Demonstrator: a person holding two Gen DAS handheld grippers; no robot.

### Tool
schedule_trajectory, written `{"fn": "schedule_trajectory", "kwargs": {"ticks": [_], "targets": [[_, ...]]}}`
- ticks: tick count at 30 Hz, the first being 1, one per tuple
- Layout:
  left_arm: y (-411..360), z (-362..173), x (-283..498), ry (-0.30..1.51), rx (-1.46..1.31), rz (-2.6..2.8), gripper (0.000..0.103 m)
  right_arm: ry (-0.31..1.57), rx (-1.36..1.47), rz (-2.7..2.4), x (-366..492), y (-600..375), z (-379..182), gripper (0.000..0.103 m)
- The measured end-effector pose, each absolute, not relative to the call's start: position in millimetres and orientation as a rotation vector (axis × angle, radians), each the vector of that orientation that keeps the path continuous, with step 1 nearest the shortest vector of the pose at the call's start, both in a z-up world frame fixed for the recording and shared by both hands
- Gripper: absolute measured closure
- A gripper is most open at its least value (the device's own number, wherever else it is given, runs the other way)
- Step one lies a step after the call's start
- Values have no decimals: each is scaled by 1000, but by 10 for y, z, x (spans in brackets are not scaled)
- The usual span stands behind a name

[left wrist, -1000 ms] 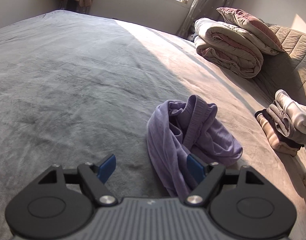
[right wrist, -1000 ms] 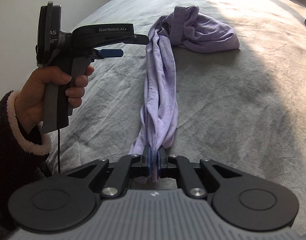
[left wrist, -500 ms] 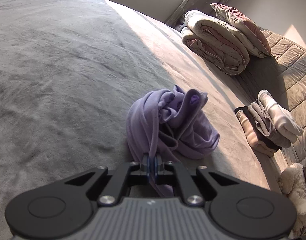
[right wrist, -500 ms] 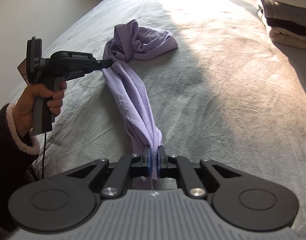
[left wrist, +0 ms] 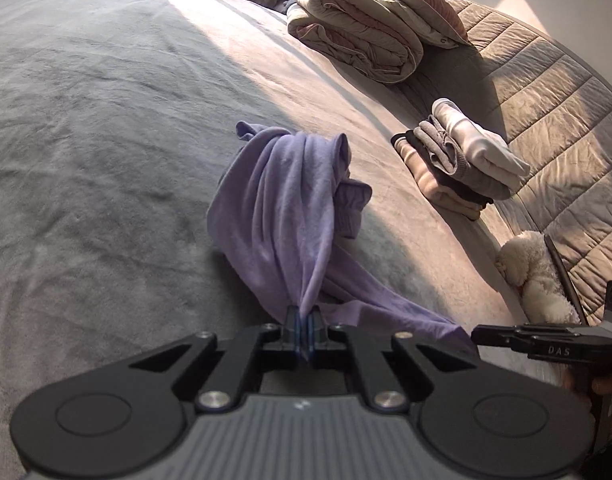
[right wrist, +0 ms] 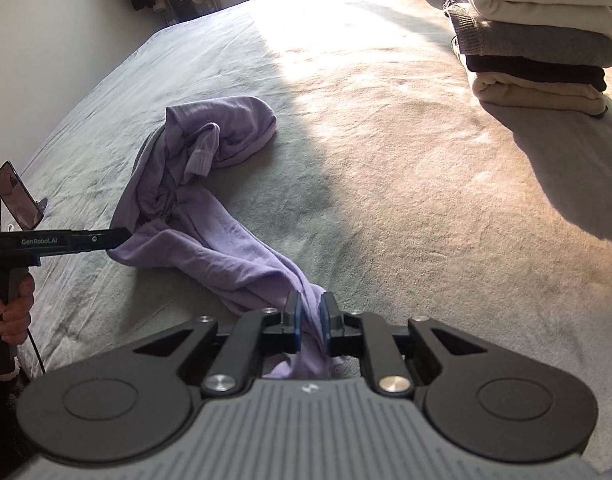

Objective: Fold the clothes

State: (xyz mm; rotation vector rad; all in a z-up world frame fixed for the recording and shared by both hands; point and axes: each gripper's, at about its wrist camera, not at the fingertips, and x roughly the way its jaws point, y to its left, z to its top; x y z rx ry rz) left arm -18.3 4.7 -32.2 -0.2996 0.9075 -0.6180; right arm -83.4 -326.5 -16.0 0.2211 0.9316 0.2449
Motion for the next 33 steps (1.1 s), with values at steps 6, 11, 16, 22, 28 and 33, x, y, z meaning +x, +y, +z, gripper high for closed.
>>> {"fn": "schedule_trajectory", "kwargs": {"ticks": [6, 11, 16, 22, 28, 33], "targets": [[59, -199, -571, 874, -216, -779, 100, 916, 301, 252, -710, -3199, -162, 52], [13, -202, -808, 874, -137, -903, 100, 907, 372, 261, -587, -3120, -146, 52], [-52, -290, -1000, 913, -84, -1002, 100, 889, 434, 263, -441, -3018, -110, 52], [-93, -387, -1184, 969, -47, -1114, 100, 860, 500, 257, -252, -2899, -63, 52], [-52, -415, -1244, 990, -25, -1181, 100, 849, 487, 252, -69, -2696, -72, 50], [60, -418, -1167, 994, -82, -1164, 99, 821, 442, 285, 14, -2498, -34, 50]]}}
